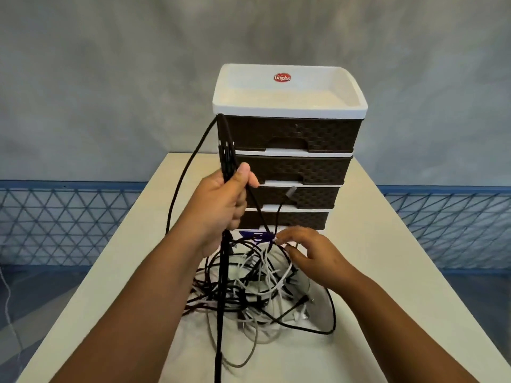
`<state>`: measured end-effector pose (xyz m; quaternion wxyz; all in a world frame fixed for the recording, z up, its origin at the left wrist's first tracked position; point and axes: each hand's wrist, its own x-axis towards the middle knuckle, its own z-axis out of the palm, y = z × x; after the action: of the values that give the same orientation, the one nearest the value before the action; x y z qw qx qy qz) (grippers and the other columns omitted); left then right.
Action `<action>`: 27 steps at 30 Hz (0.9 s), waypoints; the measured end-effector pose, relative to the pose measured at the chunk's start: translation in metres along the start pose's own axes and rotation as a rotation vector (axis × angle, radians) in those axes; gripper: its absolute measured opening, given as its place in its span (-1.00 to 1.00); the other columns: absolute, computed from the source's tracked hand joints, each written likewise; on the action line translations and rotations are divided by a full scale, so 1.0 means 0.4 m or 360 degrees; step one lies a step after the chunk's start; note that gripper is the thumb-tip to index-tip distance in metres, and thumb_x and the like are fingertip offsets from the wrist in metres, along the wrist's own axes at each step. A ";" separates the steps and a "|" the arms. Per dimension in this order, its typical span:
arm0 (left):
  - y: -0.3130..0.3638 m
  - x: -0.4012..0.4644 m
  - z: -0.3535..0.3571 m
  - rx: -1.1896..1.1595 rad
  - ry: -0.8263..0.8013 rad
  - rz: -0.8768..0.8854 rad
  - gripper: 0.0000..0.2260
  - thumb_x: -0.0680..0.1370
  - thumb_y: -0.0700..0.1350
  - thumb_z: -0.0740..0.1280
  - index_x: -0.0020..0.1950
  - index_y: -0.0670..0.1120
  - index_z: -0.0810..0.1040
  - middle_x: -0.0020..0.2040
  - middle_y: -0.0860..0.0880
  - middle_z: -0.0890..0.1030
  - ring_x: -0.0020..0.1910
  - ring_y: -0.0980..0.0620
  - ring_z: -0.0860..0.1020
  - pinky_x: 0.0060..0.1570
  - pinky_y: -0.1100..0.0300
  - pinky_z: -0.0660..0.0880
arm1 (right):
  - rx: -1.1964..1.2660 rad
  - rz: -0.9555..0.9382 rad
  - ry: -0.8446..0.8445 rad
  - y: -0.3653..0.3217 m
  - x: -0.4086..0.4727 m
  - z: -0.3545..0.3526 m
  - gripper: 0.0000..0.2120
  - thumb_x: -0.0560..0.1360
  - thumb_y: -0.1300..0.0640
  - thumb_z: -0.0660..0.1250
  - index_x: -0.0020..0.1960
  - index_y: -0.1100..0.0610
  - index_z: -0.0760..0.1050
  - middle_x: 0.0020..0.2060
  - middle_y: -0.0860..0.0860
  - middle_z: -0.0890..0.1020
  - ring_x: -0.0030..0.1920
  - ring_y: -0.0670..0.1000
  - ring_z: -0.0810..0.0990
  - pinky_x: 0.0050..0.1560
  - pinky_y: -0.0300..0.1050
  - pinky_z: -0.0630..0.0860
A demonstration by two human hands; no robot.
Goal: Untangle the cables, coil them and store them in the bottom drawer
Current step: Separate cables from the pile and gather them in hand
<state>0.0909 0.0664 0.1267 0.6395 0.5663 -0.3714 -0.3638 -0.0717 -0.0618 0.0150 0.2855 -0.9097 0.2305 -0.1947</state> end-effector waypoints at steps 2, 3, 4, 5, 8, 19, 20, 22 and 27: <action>0.022 -0.002 -0.005 -0.0078 -0.0036 0.0036 -0.76 0.65 0.05 0.18 -0.07 -0.07 0.50 -0.47 0.09 0.24 -0.52 0.15 0.15 -0.58 0.32 0.10 | -0.0177 0.0036 -0.0057 0.017 0.000 0.012 -0.75 0.50 0.23 0.37 0.15 0.05 0.62 0.17 -0.06 0.63 0.19 -0.04 0.56 0.23 -0.13 0.47; 0.030 -0.005 -0.003 -0.0114 -0.0067 0.0051 -0.76 0.64 0.05 0.17 -0.08 -0.07 0.49 -0.47 0.09 0.22 -0.53 0.16 0.14 -0.58 0.32 0.09 | -0.0263 0.0076 -0.0069 0.017 -0.001 0.013 -0.75 0.50 0.15 0.40 0.18 0.02 0.61 0.18 -0.07 0.62 0.20 -0.02 0.54 0.23 -0.10 0.46; 0.034 -0.009 0.001 -0.0140 -0.0097 0.0055 -0.75 0.64 0.05 0.17 -0.08 -0.07 0.49 -0.47 0.09 0.21 -0.53 0.16 0.13 -0.58 0.32 0.08 | -0.0317 0.0098 -0.0055 0.013 -0.001 0.015 -0.74 0.50 0.05 0.42 0.19 -0.01 0.60 0.17 -0.09 0.61 0.20 -0.02 0.52 0.21 -0.09 0.45; 0.034 -0.012 0.004 -0.0162 -0.0121 0.0055 -0.75 0.63 0.06 0.17 -0.07 -0.08 0.48 -0.47 0.09 0.21 -0.53 0.15 0.12 -0.58 0.32 0.07 | -0.0336 0.0093 -0.0014 0.005 0.000 0.016 -0.71 0.48 -0.04 0.43 0.18 -0.05 0.59 0.15 -0.11 0.60 0.18 -0.03 0.49 0.19 -0.09 0.43; 0.029 -0.018 0.006 -0.0250 -0.0131 0.0042 -0.75 0.62 0.07 0.17 -0.06 -0.08 0.48 -0.47 0.08 0.19 -0.53 0.16 0.11 -0.58 0.32 0.05 | -0.0288 0.0011 0.0123 -0.031 0.013 0.024 -0.70 0.46 -0.15 0.43 0.15 -0.10 0.61 0.04 -0.12 0.55 0.08 -0.08 0.42 0.07 -0.12 0.39; -0.061 -0.014 -0.020 0.0036 0.0084 -0.0153 -0.78 0.52 0.00 0.41 0.14 -0.02 0.61 -0.43 0.09 0.30 -0.52 0.17 0.22 -0.57 0.31 0.15 | 0.0447 0.0180 0.0289 -0.128 0.050 -0.015 -0.92 0.61 0.15 0.26 -0.07 0.07 0.46 -0.28 -0.04 0.60 -0.23 -0.08 0.67 -0.25 -0.10 0.52; -0.080 -0.018 -0.008 0.0121 0.0044 -0.0202 -0.83 0.54 -0.05 0.41 0.12 -0.02 0.62 -0.45 0.11 0.34 -0.55 0.18 0.25 -0.57 0.32 0.17 | 0.0460 0.0156 0.0306 -0.144 0.057 -0.022 -0.93 0.61 0.15 0.26 -0.05 0.08 0.45 -0.28 -0.02 0.61 -0.25 -0.06 0.67 -0.24 0.00 0.56; -0.114 -0.022 0.011 0.0263 -0.0017 -0.0242 -0.85 0.55 -0.15 0.41 0.11 -0.03 0.61 -0.53 0.16 0.41 -0.60 0.24 0.33 -0.58 0.37 0.23 | 0.0521 0.0129 0.0353 -0.175 0.070 -0.042 -0.94 0.62 0.15 0.24 -0.04 0.09 0.45 -0.24 0.03 0.62 -0.24 0.03 0.64 -0.15 0.13 0.60; -0.178 -0.007 -0.001 0.0606 0.0047 -0.0276 -0.86 0.50 -0.05 0.47 0.04 0.04 0.62 -0.40 0.10 0.35 -0.50 0.17 0.30 -0.44 0.24 0.26 | 0.0781 0.0037 0.0532 -0.240 0.104 -0.100 -0.86 0.66 0.14 0.15 -0.04 -0.04 0.38 -0.21 -0.01 0.64 -0.33 -0.03 0.56 -0.24 -0.07 0.52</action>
<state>0.0869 0.0624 0.0557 0.4925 0.7120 -0.3740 -0.3325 -0.0275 -0.0307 0.1131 0.4572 -0.7661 0.2308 -0.3883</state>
